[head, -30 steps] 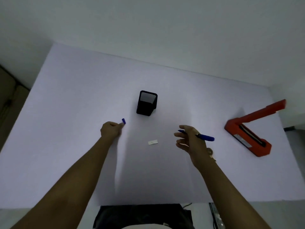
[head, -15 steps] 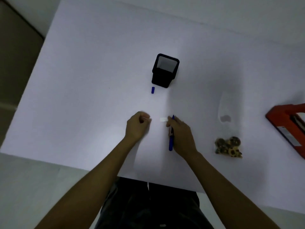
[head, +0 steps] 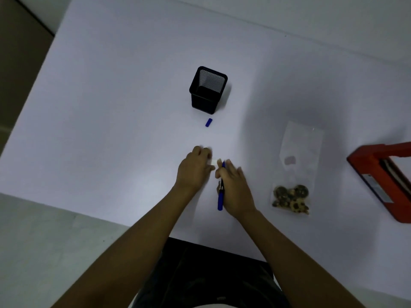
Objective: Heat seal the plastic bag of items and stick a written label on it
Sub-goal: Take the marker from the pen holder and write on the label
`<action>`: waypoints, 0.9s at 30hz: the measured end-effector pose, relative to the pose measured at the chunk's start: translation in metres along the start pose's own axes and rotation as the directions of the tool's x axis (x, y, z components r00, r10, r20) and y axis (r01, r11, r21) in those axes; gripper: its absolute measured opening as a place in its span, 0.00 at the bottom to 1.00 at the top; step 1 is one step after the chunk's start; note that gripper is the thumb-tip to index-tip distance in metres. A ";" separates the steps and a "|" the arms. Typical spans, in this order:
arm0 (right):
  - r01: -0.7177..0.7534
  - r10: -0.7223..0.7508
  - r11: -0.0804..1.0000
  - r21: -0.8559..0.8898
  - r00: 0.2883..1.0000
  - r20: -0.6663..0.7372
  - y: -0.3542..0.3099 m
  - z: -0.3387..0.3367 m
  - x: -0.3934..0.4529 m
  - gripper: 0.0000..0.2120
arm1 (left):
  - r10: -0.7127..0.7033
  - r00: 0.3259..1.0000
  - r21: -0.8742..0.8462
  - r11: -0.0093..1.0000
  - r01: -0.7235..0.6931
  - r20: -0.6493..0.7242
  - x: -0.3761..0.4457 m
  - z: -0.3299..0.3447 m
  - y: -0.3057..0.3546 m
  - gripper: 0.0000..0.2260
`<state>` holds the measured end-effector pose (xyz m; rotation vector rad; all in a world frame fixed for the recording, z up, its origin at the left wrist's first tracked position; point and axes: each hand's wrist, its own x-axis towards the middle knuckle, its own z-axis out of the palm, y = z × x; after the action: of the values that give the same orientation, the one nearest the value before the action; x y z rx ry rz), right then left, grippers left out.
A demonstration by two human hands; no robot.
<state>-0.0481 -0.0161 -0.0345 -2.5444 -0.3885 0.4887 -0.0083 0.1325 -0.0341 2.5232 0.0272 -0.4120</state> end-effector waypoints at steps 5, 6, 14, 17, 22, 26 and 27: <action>-0.002 0.001 0.999 -0.036 1.000 -0.015 -0.002 0.003 -0.002 0.19 | 0.017 1.000 0.133 0.991 -0.017 0.001 0.001 0.003 0.002 0.13; 0.001 -0.002 0.999 -0.039 1.000 -0.015 -0.001 0.004 -0.002 0.20 | 0.023 1.000 0.151 0.988 -0.023 -0.001 0.001 0.003 0.002 0.13; -0.013 0.013 0.999 -0.045 1.000 -0.005 -0.001 0.003 0.001 0.19 | 0.291 0.955 0.329 0.898 -0.291 0.050 0.002 -0.006 0.006 0.14; -0.017 0.015 0.999 -0.038 0.999 -0.038 -0.002 0.003 0.000 0.17 | 0.411 0.911 0.406 0.826 -0.392 0.042 0.003 -0.010 0.002 0.15; -0.042 0.032 0.998 -0.050 0.981 -0.189 -0.011 0.000 0.008 0.12 | 0.572 0.819 0.465 0.711 -0.528 0.055 0.003 -0.016 0.001 0.15; -0.037 0.008 0.995 -0.090 0.952 -0.306 -0.013 -0.004 0.019 0.07 | 0.619 0.783 0.473 0.673 -0.568 0.060 0.004 -0.019 -0.006 0.14; -0.036 -0.001 0.993 -0.109 0.946 -0.323 -0.012 -0.006 0.022 0.06 | 0.621 0.782 0.481 0.667 -0.569 0.063 0.005 -0.019 -0.008 0.13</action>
<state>-0.0283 -0.0005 -0.0289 -2.6778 -0.2782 0.0503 0.0008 0.1490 -0.0250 2.8200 -0.9608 0.0033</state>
